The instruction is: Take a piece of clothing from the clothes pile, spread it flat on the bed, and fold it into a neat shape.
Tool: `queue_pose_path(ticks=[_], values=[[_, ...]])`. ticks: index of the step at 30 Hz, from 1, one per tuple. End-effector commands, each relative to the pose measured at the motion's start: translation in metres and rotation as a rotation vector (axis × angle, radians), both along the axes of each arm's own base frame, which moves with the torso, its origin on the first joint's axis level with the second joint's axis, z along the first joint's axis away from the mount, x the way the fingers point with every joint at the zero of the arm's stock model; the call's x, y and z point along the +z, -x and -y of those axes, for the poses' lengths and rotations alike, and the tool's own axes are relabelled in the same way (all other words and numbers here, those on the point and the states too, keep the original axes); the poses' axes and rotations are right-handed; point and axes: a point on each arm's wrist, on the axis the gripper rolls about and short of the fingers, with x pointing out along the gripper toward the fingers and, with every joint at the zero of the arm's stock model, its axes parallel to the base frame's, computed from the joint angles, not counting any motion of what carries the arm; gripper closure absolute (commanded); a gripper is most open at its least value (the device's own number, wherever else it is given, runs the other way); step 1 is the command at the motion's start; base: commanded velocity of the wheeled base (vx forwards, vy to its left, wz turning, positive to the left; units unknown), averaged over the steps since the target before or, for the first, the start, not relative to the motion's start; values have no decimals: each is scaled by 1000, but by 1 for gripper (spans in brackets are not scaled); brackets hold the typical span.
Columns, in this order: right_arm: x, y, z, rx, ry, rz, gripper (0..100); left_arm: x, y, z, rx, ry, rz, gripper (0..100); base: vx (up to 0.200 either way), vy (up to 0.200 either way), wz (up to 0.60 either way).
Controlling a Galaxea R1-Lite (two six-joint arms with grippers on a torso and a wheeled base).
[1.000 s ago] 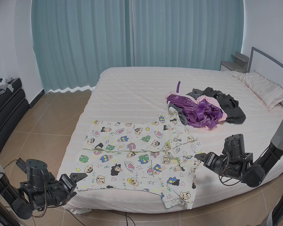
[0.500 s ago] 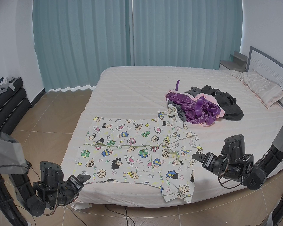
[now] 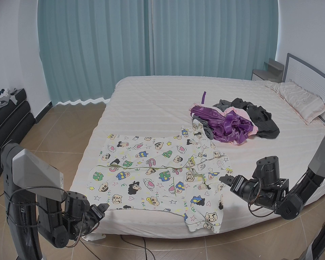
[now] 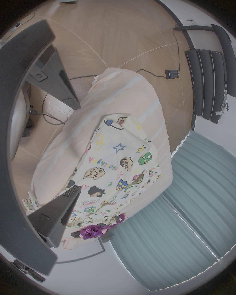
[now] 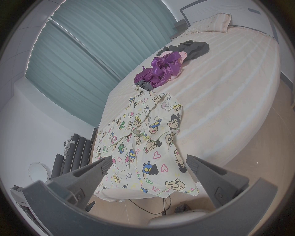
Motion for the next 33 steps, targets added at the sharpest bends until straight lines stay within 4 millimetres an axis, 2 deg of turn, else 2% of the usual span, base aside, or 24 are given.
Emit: queue_pose_path(ticks=[1, 11, 16, 25, 26, 29, 33], values=[[-3, -1, 0, -3, -2, -9, 0, -14, -4, 2, -31, -46, -29, 0, 0, 0, 0], [-6, -1, 0, 2, 0, -22, 0, -26, -32, 5, 8, -104, 30, 0, 0, 0, 0], [-10, -3, -1, 5, 3, -35, 0, -27, -36, 3, 29, -112, 39, 0, 0, 0, 0], [-15, -5, -3, 11, 9, -45, 0, -27, -53, -9, 94, -106, 82, 0, 0, 0, 0], [-16, -5, -4, 12, 10, -48, 0, -27, -54, -11, 100, -106, 83, 100, 0, 0, 0], [-22, -7, -4, 17, 14, -68, 0, -27, -54, -12, 108, -104, 86, 100, 0, 0, 0], [-35, -20, -10, 23, 25, -82, 0, -25, -57, -16, 144, -114, 106, 100, 0, 0, 0]])
